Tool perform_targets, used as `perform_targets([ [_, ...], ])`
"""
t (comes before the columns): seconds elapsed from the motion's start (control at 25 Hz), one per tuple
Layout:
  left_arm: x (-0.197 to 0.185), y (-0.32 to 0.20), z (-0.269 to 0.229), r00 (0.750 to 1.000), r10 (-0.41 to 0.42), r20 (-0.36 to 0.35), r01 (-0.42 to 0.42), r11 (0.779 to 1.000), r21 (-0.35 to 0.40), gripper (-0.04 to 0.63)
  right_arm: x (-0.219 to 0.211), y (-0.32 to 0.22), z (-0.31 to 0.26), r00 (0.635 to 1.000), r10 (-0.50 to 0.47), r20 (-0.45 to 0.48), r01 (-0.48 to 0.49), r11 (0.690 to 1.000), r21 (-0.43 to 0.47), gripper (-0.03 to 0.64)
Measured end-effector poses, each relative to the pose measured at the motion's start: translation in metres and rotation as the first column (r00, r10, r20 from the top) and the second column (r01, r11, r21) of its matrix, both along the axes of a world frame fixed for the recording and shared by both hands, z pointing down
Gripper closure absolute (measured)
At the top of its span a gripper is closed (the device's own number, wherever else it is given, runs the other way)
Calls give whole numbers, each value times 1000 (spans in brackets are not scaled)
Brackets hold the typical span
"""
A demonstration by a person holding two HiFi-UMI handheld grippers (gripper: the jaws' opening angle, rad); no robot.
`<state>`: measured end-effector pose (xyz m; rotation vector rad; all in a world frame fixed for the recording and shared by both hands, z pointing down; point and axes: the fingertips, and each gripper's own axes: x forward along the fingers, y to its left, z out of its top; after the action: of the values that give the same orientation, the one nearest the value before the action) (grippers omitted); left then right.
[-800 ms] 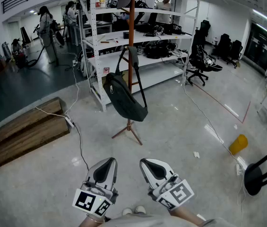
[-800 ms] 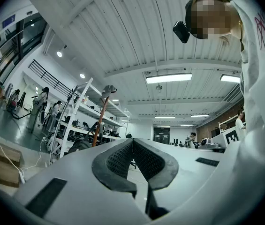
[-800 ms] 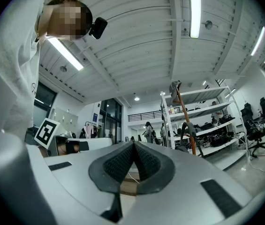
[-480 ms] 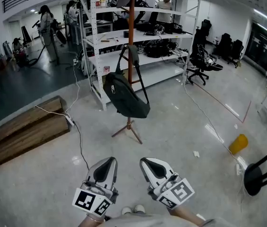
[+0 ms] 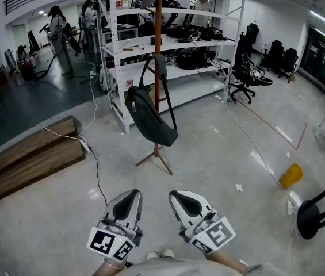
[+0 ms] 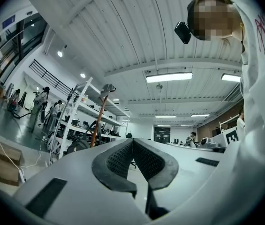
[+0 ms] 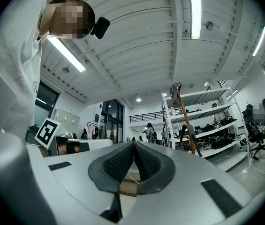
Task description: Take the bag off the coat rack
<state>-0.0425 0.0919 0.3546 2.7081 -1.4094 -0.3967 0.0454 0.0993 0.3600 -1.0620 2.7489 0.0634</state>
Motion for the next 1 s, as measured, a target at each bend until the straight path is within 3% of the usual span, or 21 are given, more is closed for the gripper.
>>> perform_targets([
  [0.64, 17, -23, 15, 997, -73, -2, 73, 997, -9, 577, 25, -27, 16, 999, -40, -2, 40, 999, -1, 597],
  [1.0, 14, -76, 13, 997, -73, -27, 73, 997, 3, 577, 21, -71, 16, 999, -43, -9, 43, 999, 25, 597],
])
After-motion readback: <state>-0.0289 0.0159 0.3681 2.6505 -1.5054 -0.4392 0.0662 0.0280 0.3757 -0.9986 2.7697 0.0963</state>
